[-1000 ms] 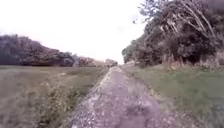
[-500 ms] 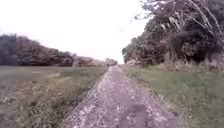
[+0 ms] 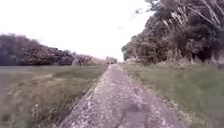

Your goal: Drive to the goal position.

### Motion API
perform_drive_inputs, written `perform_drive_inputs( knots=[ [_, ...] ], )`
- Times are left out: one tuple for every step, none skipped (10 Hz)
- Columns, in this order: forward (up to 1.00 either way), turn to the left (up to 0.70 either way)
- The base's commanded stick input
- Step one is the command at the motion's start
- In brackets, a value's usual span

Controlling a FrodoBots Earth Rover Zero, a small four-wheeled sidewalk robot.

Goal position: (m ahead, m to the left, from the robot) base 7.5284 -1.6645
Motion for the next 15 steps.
perform_drive_inputs(
  knots=[
    [1.0,0.0],
    [1.0,0.0],
    [1.0,0.0],
    [1.0,0.0],
    [1.0,0.0],
    [1.0,0.0],
    [1.0,0.0],
    [1.0,0.0],
    [1.0,0.0],
    [1.0,0.0],
    [1.0,0.0],
    [1.0,0.0],
    [1.0,0.0],
    [1.0,0.0],
    [1.0,0.0]
  ],
)
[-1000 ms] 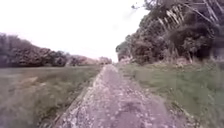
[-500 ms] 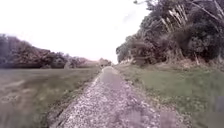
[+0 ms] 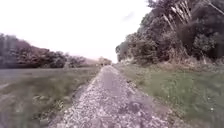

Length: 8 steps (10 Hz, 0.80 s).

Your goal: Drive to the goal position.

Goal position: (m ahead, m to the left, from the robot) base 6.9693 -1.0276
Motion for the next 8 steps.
perform_drive_inputs(
  knots=[
    [1.0,0.0],
    [1.0,0.03],
    [1.0,0.1],
    [1.0,0.19],
    [1.0,0.24],
    [1.0,0.25],
    [1.0,0.03],
    [1.0,0.0]
  ],
)
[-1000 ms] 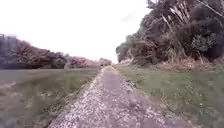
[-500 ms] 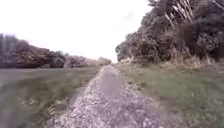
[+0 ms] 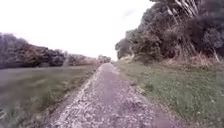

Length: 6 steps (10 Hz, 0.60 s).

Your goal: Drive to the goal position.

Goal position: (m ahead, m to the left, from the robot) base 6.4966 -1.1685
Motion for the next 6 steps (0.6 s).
perform_drive_inputs(
  knots=[
    [1.0,0.0],
    [1.0,0.0],
    [1.0,0.0],
    [1.0,0.0],
    [1.0,0.0],
    [1.0,0.0]
  ],
)
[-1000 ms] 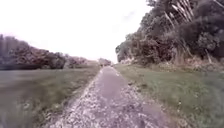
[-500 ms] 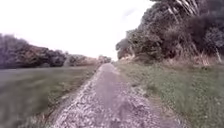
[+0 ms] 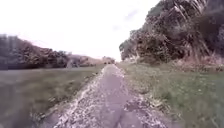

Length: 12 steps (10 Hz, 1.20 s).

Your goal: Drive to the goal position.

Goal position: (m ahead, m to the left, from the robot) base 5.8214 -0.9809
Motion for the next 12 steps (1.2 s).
perform_drive_inputs(
  knots=[
    [1.0,0.0],
    [1.0,0.0],
    [1.0,0.0],
    [1.0,0.0],
    [1.0,0.0],
    [1.0,0.0],
    [1.0,0.0],
    [1.0,0.02],
    [1.0,0.06],
    [1.0,0.19],
    [1.0,0.37],
    [1.0,0.37]
  ],
)
